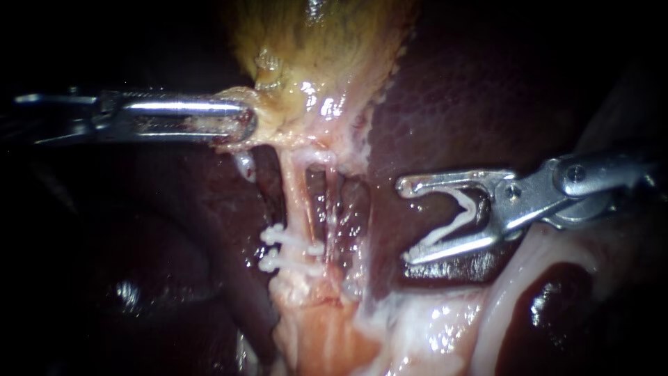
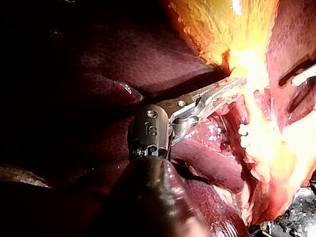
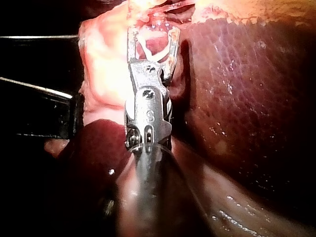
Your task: Clipping third clip left tube
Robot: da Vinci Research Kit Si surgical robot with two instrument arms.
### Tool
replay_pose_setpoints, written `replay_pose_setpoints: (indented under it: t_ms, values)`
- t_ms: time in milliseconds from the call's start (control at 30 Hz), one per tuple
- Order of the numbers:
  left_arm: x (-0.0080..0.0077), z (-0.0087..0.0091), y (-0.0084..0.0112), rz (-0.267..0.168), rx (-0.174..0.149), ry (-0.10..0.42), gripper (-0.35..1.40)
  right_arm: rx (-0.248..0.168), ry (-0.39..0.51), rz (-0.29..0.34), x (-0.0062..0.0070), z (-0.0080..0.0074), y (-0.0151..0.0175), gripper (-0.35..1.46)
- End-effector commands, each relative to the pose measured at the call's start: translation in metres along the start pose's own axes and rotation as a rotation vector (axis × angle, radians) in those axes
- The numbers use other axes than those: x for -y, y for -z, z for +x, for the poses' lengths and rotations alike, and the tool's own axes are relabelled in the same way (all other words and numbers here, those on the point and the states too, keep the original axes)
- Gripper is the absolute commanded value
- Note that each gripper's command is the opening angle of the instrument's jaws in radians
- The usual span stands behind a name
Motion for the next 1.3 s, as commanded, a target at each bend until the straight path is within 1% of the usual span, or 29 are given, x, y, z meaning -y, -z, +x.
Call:
replay_pose_setpoints:
  t_ms: [33, 167, 267, 300, 400, 467, 533, 667, 800, 933, 1033, 1133, 1300]
  values:
    - [-0.0001, 0.0003, 0.0004, -0.003, 0.001, 0.001, -0.35, 0.000, 0.001, 0.001, 0.0000, 0.0001, 0.0000, 0.50]
    - [-0.0006, 0.0016, 0.0026, -0.016, 0.008, 0.009, -0.35, -0.001, 0.001, 0.003, 0.0000, 0.0002, -0.0001, 0.50]
    - [-0.0013, 0.0031, 0.0048, -0.008, -0.003, 0.018, -0.35, -0.001, 0.000, 0.002, 0.0000, 0.0003, -0.0003, 0.50]
    - [-0.0016, 0.0036, 0.0055, -0.002, -0.011, 0.022, -0.35, -0.001, 0.000, 0.005, 0.0000, 0.0004, -0.0005, 0.50]
    - [-0.0022, 0.0042, 0.0067, 0.001, -0.018, 0.032, -0.35, 0.000, -0.001, 0.011, -0.0001, 0.0009, -0.0013, 0.50]
    - [-0.0023, 0.0041, 0.0067, 0.001, -0.021, 0.032, -0.35, -0.007, -0.001, 0.019, 0.0000, 0.0014, -0.0024, 0.50]
    - [-0.0024, 0.0039, 0.0065, 0.002, -0.022, 0.031, -0.35, -0.016, -0.049, 0.023, -0.0001, 0.0019, -0.0034, 0.50]
    - [-0.0024, 0.0038, 0.0061, 0.005, -0.023, 0.030, -0.35, -0.054, -0.149, 0.041, -0.0003, 0.0032, -0.0062, 0.50]
    - [-0.0025, 0.0038, 0.0058, 0.006, -0.024, 0.030, -0.35, -0.086, -0.208, 0.052, -0.0008, 0.0042, -0.0085, 0.50]
    - [-0.0025, 0.0038, 0.0058, 0.006, -0.024, 0.030, -0.35, -0.112, -0.251, 0.062, -0.0016, 0.0046, -0.0099, 0.50]
    - [-0.0025, 0.0038, 0.0057, 0.007, -0.024, 0.030, -0.35, -0.112, -0.258, 0.058, -0.0021, 0.0046, -0.0106, 0.50]
    - [-0.0025, 0.0038, 0.0057, 0.007, -0.025, 0.030, -0.35, -0.114, -0.269, 0.055, -0.0026, 0.0042, -0.0112, 0.50]
    - [-0.0026, 0.0038, 0.0056, 0.008, -0.025, 0.030, -0.35, -0.112, -0.286, 0.048, -0.0038, 0.0023, -0.0122, 0.50]
